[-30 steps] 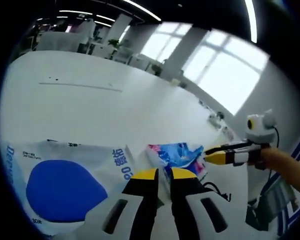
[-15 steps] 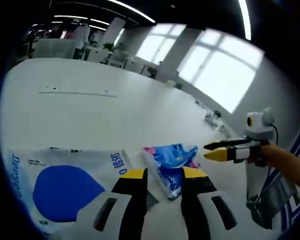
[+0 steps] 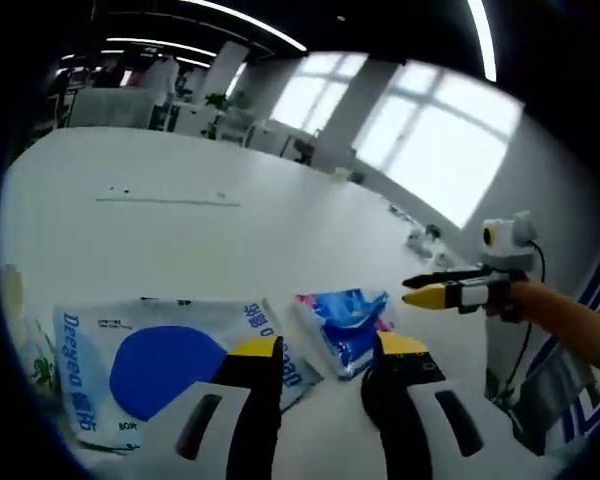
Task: Arrange the tabletop items into an orderly group along one side of the table until the central work area is clear of visible clutter.
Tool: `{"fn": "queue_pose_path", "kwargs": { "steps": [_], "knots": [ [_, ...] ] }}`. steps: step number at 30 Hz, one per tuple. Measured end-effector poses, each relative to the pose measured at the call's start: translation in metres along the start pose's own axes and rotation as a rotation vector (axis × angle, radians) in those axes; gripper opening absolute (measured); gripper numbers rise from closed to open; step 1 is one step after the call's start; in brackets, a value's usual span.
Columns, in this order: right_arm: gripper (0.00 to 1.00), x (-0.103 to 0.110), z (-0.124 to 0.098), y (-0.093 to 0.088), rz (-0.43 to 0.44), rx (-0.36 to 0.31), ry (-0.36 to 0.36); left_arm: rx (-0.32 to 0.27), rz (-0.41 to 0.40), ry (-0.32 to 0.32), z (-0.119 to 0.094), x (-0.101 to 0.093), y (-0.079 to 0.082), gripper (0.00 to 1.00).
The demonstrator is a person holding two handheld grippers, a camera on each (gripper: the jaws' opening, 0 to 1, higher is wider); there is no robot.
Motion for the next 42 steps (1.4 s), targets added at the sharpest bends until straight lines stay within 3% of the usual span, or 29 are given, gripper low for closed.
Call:
{"fn": "queue_pose_path", "kwargs": {
  "steps": [9, 16, 21, 27, 29, 30, 35, 42],
  "knots": [
    [0.50, 0.023, 0.021, 0.023, -0.034, -0.002, 0.081, -0.004, 0.011, 0.082, -0.040, 0.039, -0.002, 0.34],
    [0.50, 0.029, 0.028, 0.030, -0.049, 0.000, 0.109, -0.005, -0.009, 0.106, -0.049, 0.056, -0.004, 0.35],
    [0.56, 0.038, 0.038, 0.032, -0.071, 0.035, 0.139, 0.004, -0.017, 0.122, -0.057, 0.065, -0.010, 0.41],
    [0.57, 0.053, 0.049, 0.037, -0.099, 0.055, 0.168, -0.001, -0.047, 0.157, -0.075, 0.084, -0.016, 0.41],
    [0.63, 0.060, 0.055, 0.039, -0.089, 0.058, 0.192, -0.016, -0.051, 0.182, -0.082, 0.092, -0.017, 0.41],
    [0.63, 0.061, 0.056, 0.036, -0.086, 0.088, 0.190, -0.009, -0.050, 0.200, -0.085, 0.098, -0.019, 0.41],
    [0.61, 0.064, 0.068, 0.035, -0.086, 0.102, 0.216, -0.020, -0.108, 0.251, -0.095, 0.123, -0.024, 0.41],
    [0.59, 0.070, 0.084, 0.039, -0.066, 0.108, 0.249, -0.009, -0.129, 0.285, -0.094, 0.135, -0.033, 0.38]
  ]
}}
Point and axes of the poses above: the point that each gripper's makers call its tool centre point, and the gripper's own axes: z roughly forward along the fingers, x roughly to its left, y roughly out of its top, the point moved 5 cm from there along -z, roughly backward along the fingers, and after that the axes turned 15 degrees about y, right-handed, at the moved point
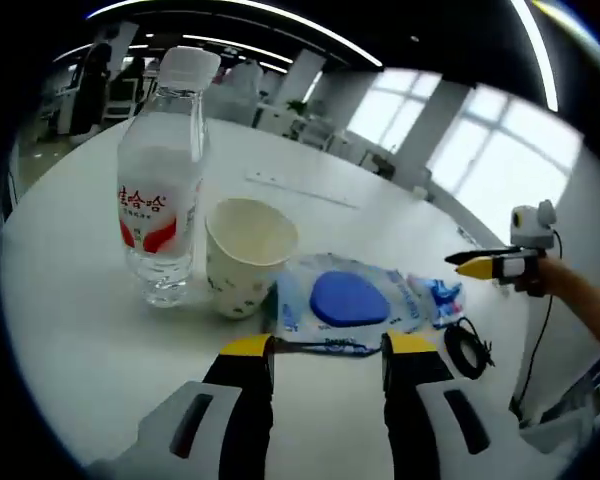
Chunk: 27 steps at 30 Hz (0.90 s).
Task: Arrange the tabletop items into an orderly group along one side of the table until the central work area is clear of visible clutter.
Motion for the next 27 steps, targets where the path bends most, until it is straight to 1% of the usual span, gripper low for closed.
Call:
{"fn": "queue_pose_path", "kwargs": {
  "steps": [1, 3, 5, 7, 9, 13, 15, 18, 20, 22, 26, 27],
  "knots": [
    [0.59, 0.003, 0.002, 0.001, 0.012, -0.009, 0.006, 0.011, -0.017, 0.004, 0.002, 0.002, -0.001, 0.37],
    [0.57, 0.003, 0.006, 0.002, 0.017, -0.006, 0.019, 0.015, -0.011, 0.017, 0.006, 0.003, -0.002, 0.36],
    [0.54, 0.004, 0.010, 0.003, 0.021, -0.003, 0.023, 0.009, -0.013, 0.015, 0.009, 0.004, -0.001, 0.35],
    [0.50, 0.005, 0.013, 0.002, 0.038, 0.002, 0.032, 0.006, -0.001, 0.027, 0.012, 0.006, -0.001, 0.34],
    [0.48, 0.005, 0.016, 0.001, 0.044, 0.004, 0.041, 0.010, -0.016, 0.030, 0.016, 0.009, 0.000, 0.34],
    [0.41, 0.005, 0.020, 0.000, 0.061, 0.010, 0.047, 0.005, -0.015, 0.035, 0.018, 0.010, 0.001, 0.32],
    [0.39, 0.003, 0.023, -0.002, 0.082, 0.013, 0.049, 0.010, -0.018, 0.038, 0.020, 0.009, 0.001, 0.31],
    [0.37, 0.004, 0.025, -0.004, 0.087, 0.023, 0.049, 0.007, -0.020, 0.036, 0.019, 0.006, 0.001, 0.30],
    [0.33, 0.003, 0.027, -0.005, 0.103, 0.024, 0.050, 0.009, -0.005, 0.037, 0.019, 0.004, -0.001, 0.28],
    [0.30, 0.002, 0.029, -0.007, 0.119, 0.026, 0.048, 0.006, -0.015, 0.038, 0.020, 0.005, -0.001, 0.27],
    [0.30, -0.003, 0.036, -0.011, 0.150, 0.064, 0.049, 0.012, -0.010, 0.043, 0.024, 0.004, -0.002, 0.26],
    [0.30, -0.004, 0.039, -0.012, 0.150, 0.065, 0.048, 0.014, -0.012, 0.043, 0.024, 0.004, -0.002, 0.26]
  ]
}}
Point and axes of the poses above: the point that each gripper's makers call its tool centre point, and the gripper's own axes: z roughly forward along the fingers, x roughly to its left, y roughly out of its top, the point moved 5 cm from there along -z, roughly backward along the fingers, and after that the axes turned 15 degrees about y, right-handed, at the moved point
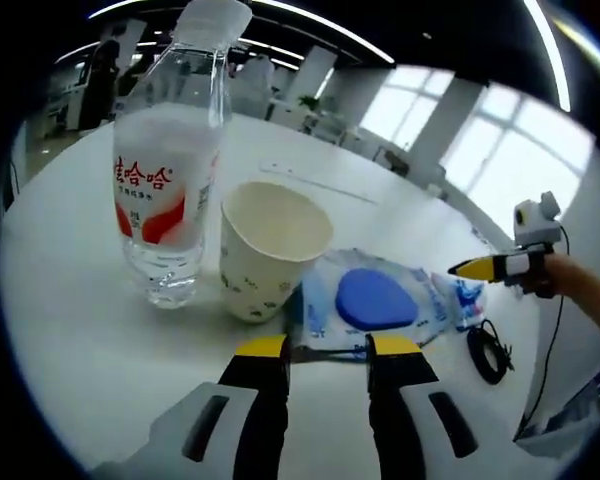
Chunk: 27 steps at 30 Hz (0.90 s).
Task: Arrange the tabletop items into an orderly group along one side of the table until the central work area is clear of visible clutter.
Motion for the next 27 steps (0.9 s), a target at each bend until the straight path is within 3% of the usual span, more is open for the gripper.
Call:
{"fn": "queue_pose_path", "kwargs": {
  "steps": [14, 27],
  "knots": [
    [0.21, -0.026, 0.017, 0.013, 0.045, 0.038, -0.055, 0.011, 0.000, 0.003, 0.005, 0.003, 0.002, 0.22],
    [0.16, -0.038, 0.027, 0.012, 0.069, 0.067, -0.070, 0.023, -0.026, -0.002, 0.013, 0.008, 0.002, 0.18]
  ]
}}
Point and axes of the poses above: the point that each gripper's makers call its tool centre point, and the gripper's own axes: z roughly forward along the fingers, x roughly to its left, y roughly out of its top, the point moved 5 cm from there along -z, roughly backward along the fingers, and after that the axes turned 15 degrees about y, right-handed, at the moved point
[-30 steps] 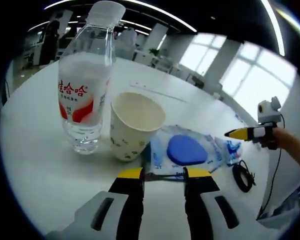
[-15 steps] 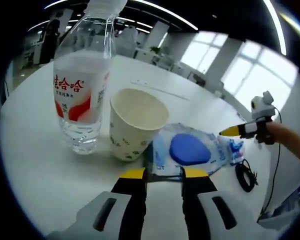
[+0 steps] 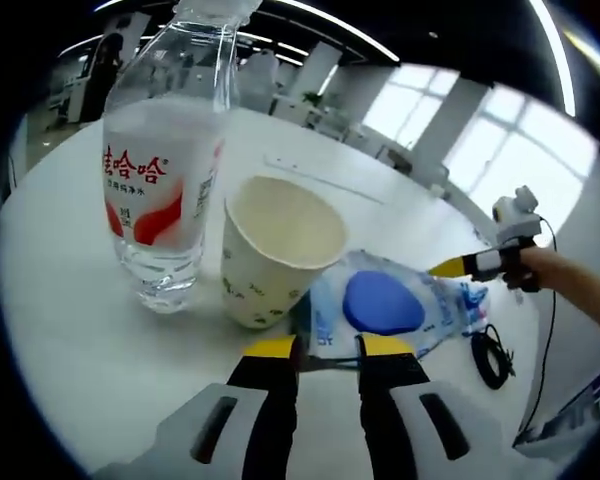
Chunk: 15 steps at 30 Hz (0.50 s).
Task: Arrange the tabletop items into an orderly group along one side of the table until the central work area is clear of visible clutter.
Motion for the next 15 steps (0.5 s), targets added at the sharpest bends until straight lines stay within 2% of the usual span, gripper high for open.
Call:
{"fn": "queue_pose_path", "kwargs": {
  "steps": [7, 11, 15],
  "knots": [
    [0.14, -0.0014, 0.0037, 0.0004, 0.010, 0.009, 0.006, 0.011, -0.010, -0.003, 0.0040, 0.0020, -0.0002, 0.16],
    [0.08, -0.0045, 0.0061, 0.0027, 0.008, 0.017, -0.004, 0.013, -0.013, -0.003, 0.0037, 0.0021, 0.0004, 0.14],
    [0.07, -0.0052, 0.0067, 0.0026, 0.006, 0.016, -0.011, 0.017, -0.012, 0.002, 0.0044, 0.0039, 0.0002, 0.10]
  ]
}}
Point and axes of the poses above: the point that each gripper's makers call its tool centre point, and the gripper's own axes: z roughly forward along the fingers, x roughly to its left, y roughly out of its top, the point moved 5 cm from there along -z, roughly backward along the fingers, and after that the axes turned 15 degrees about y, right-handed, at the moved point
